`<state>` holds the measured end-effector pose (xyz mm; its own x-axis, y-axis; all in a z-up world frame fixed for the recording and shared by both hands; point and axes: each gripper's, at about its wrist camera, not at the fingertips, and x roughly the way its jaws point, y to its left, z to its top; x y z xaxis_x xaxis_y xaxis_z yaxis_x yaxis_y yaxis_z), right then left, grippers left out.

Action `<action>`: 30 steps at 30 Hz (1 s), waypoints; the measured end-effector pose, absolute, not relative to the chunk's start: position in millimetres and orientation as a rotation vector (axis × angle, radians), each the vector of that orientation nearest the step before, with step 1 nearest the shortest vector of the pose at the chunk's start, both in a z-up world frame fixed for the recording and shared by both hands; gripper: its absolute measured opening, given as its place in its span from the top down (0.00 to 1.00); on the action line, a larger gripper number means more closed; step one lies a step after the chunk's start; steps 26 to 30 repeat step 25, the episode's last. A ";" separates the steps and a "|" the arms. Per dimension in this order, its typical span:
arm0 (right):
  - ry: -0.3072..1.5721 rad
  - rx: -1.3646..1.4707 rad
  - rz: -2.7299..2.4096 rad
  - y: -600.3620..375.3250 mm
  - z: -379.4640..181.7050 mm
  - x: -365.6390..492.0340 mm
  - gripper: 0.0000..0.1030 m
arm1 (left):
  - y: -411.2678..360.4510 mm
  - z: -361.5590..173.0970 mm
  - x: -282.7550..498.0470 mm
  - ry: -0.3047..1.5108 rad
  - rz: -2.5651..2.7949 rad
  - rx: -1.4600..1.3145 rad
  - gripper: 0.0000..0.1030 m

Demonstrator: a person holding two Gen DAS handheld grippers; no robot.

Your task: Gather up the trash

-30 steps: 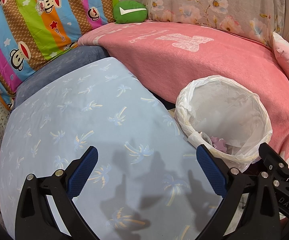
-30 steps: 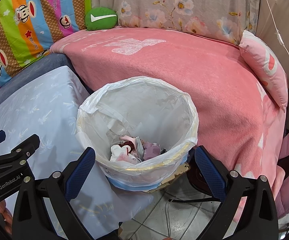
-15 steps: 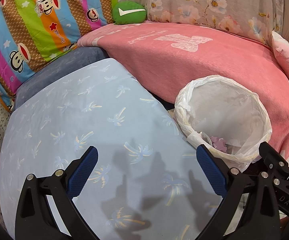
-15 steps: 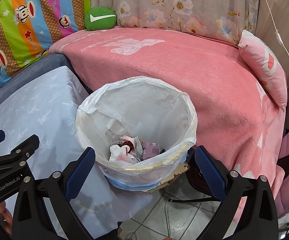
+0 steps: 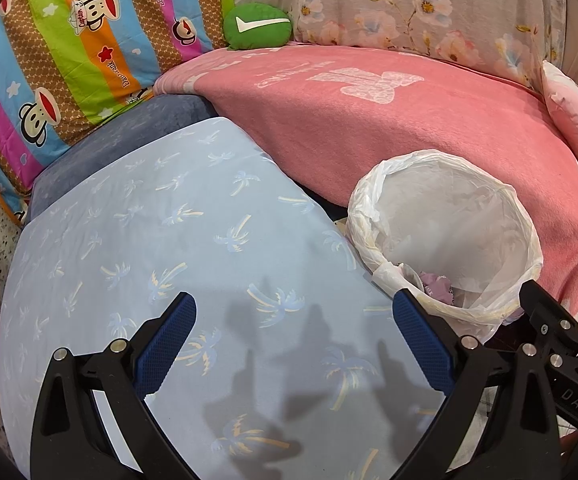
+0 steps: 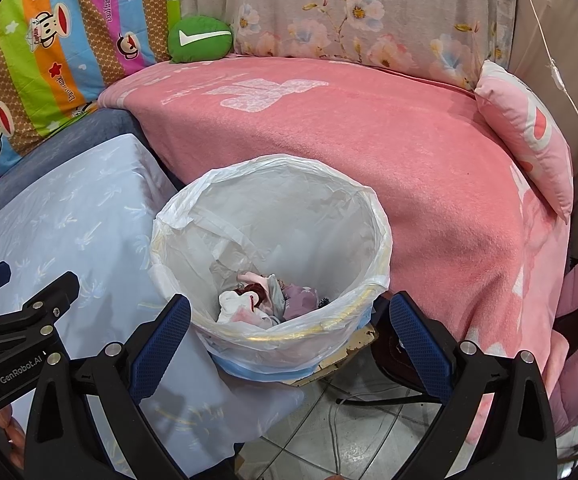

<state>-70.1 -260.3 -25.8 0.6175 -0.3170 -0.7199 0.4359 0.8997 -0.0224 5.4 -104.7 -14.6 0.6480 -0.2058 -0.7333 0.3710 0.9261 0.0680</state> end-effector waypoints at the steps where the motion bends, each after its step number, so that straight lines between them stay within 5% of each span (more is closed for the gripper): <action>1: 0.795 0.161 -0.435 -260.4 -25.8 -70.0 0.04 | -104.1 -14.3 5.6 0.802 -0.331 0.221 0.08; 30: 0.795 0.170 -0.442 -264.2 -21.6 -76.9 0.04 | -107.5 -19.1 7.3 0.827 -0.359 0.232 0.08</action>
